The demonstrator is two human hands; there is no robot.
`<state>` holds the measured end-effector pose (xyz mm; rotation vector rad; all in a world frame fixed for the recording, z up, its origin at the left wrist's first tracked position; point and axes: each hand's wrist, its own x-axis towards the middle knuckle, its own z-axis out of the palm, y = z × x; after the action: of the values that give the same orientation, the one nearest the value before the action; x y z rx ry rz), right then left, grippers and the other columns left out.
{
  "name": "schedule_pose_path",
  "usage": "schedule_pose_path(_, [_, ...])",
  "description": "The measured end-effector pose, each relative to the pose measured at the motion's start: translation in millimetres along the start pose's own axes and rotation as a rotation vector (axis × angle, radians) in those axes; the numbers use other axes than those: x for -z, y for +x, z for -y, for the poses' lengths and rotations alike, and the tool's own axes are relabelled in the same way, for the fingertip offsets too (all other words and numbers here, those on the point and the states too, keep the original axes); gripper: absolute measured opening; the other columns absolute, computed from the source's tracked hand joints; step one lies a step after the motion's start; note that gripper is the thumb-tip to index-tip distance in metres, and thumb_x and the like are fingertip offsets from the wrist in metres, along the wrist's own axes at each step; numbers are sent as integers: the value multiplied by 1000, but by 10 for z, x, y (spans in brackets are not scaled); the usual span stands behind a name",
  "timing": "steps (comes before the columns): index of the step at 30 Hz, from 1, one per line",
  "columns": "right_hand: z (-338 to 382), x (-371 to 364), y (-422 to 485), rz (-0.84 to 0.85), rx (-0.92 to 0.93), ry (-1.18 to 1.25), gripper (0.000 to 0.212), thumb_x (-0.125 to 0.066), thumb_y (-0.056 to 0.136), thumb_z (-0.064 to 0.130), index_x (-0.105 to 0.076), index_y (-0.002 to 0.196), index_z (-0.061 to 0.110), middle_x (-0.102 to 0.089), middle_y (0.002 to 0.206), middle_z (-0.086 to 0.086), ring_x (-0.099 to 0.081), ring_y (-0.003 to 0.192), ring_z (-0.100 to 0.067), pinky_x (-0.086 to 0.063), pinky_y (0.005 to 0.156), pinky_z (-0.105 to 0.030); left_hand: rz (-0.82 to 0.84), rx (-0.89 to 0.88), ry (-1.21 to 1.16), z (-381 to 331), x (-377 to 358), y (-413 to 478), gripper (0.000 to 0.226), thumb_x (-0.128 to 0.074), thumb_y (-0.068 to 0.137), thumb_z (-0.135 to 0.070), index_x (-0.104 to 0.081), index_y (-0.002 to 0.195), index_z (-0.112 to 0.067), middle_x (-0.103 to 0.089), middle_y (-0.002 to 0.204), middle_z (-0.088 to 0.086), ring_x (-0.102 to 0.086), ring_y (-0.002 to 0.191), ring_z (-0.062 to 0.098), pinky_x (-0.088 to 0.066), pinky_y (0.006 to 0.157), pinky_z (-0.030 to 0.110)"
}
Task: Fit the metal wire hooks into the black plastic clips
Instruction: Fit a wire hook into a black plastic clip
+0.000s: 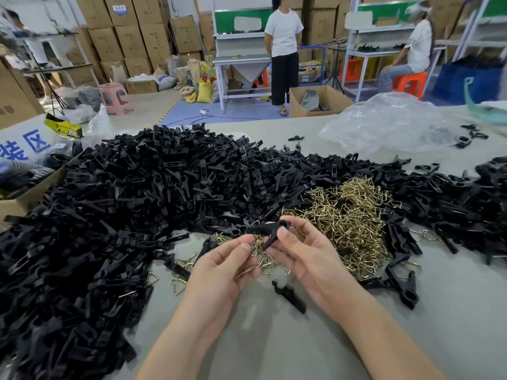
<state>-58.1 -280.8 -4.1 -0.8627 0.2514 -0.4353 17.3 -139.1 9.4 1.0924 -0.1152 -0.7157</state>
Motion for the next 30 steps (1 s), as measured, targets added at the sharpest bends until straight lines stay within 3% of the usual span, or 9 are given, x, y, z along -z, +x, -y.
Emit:
schedule_pose_path(3, [-27, -10, -10, 41, 6, -97, 34, -71, 80, 14, -64, 113, 10, -74, 96, -8, -73, 87, -21, -59, 77, -26, 27, -41, 74, 3, -45, -35, 23, -60, 94, 2, -69, 115, -2, -71, 86, 10, -64, 67, 13, -59, 68, 23])
schedule_pose_path(6, [-38, -22, -13, 55, -5, -76, 34, -70, 80, 14, -65, 114, 10, -72, 100, -11, -72, 88, -22, -59, 77, -27, 77, -43, 57, -17, -73, -55, 30, -57, 94, 3, -63, 123, -3, -72, 88, 12, -64, 66, 14, -59, 67, 22])
schedule_pose_path(14, [-20, 8, 10, 52, -30, -1, 33, -67, 82, 9, -64, 115, 7, -70, 107, -19, -74, 90, -25, -61, 76, -29, 56, -71, 25, -72, -23, -19, 44, -67, 77, -7, -66, 120, -6, -66, 77, 11, -64, 66, 15, -58, 63, 24])
schedule_pose_path(22, [-58, 38, 24, 54, -25, -46, 34, -69, 82, 11, -65, 115, 7, -73, 106, -16, -73, 92, -26, -60, 79, -29, 93, -66, 41, -52, -15, -21, 43, -67, 76, -8, -66, 119, -5, -67, 80, 13, -62, 66, 16, -59, 66, 25])
schedule_pose_path(30, [-87, 50, 35, 76, -27, -42, 33, -69, 82, 11, -63, 114, 6, -74, 101, -14, -74, 89, -25, -60, 78, -29, 78, -88, 107, -51, 4, -31, 28, -63, 90, 1, -66, 117, -6, -67, 74, 12, -63, 61, 14, -58, 62, 22])
